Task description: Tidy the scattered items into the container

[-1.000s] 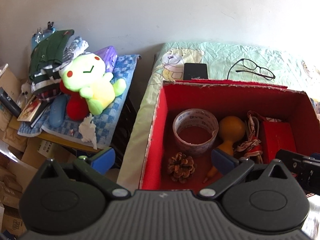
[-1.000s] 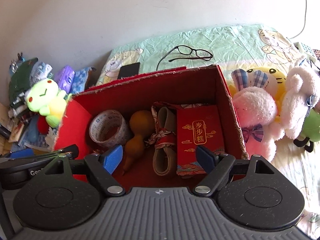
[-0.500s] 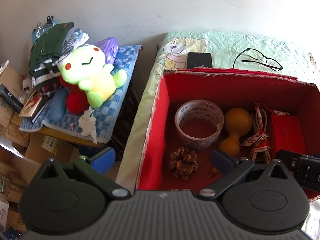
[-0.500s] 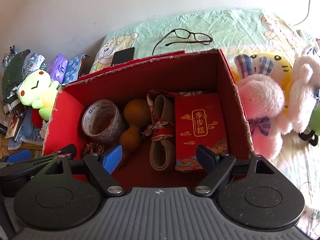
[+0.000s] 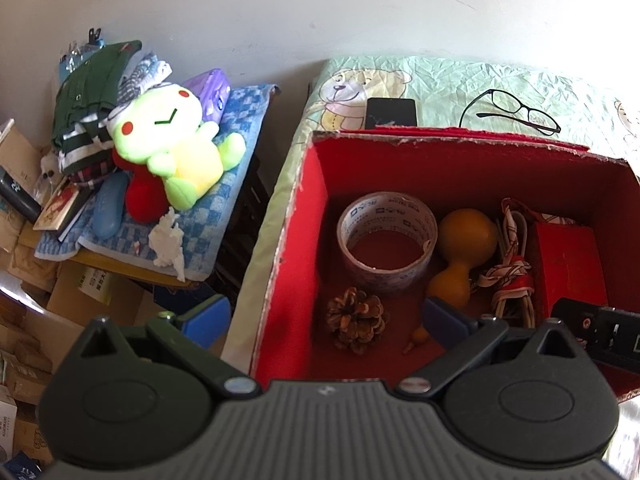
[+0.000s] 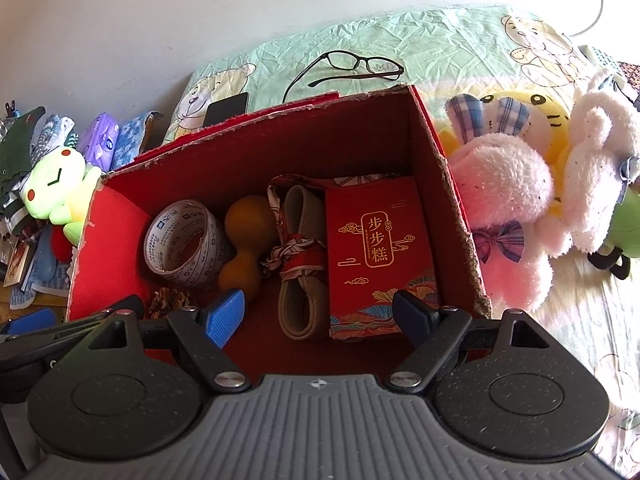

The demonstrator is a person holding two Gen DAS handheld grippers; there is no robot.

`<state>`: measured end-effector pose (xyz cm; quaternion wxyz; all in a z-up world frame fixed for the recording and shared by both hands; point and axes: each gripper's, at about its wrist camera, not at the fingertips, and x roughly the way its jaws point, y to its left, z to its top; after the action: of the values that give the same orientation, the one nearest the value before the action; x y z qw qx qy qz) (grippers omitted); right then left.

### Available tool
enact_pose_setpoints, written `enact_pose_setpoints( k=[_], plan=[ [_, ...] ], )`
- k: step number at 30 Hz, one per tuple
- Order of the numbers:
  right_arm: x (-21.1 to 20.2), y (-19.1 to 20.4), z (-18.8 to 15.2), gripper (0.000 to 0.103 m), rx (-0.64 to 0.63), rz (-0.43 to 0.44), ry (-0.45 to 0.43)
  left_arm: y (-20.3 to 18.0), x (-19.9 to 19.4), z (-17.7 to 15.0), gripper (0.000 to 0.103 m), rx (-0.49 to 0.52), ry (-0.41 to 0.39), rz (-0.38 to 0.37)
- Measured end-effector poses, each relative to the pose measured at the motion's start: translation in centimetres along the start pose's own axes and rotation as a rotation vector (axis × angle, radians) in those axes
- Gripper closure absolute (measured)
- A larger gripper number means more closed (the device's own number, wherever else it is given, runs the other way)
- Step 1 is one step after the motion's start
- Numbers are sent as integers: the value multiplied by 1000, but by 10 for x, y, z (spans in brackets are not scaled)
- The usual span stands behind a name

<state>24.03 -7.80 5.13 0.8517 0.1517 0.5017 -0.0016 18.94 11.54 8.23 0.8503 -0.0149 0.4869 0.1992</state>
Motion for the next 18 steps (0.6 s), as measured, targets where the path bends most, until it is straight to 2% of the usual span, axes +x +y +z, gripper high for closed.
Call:
enact_pose_setpoints(
  k=[18],
  plan=[
    [-4, 8, -1, 20, -21, -70, -42, -4, 10, 0, 1, 40, 13, -28]
  ],
)
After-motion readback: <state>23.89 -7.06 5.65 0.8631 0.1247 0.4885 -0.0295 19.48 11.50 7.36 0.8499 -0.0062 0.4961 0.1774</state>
